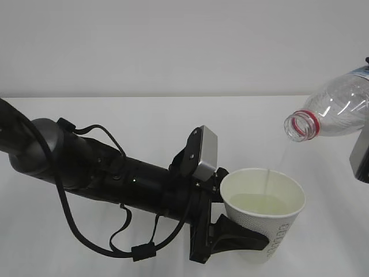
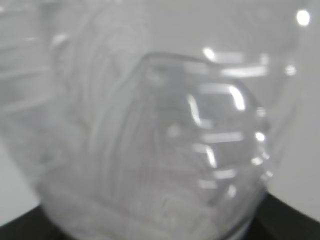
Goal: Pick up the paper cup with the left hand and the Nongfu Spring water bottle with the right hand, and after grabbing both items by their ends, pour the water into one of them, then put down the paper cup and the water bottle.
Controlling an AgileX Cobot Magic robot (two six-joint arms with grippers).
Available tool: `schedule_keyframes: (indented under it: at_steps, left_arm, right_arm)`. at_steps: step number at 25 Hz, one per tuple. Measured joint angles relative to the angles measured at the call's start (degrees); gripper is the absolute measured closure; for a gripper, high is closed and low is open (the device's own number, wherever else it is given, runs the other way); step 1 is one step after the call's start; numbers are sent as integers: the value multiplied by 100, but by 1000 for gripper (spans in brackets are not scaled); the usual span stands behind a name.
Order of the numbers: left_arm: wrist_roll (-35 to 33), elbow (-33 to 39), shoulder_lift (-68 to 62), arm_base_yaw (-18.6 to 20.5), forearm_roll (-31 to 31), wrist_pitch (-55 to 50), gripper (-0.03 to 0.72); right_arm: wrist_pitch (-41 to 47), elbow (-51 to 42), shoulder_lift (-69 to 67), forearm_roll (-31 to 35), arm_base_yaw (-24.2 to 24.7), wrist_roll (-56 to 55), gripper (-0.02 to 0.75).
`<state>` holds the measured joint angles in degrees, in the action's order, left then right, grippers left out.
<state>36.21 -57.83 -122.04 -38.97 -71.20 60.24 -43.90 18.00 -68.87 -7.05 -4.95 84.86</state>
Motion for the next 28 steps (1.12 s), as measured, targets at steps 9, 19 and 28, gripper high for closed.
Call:
schedule_keyframes:
  at_steps: [9,19,28]
  left_arm:
    - [0,0,0,0,0,0,171]
    - [0,-60,0,0,0,0,171]
    - [0,-60,0,0,0,0,171]
  right_arm:
    - [-12,0,0,-21,0,0,288]
    - [-30,0,0,-30,0,0,288]
    - [-30,0,0,-42,0,0,288]
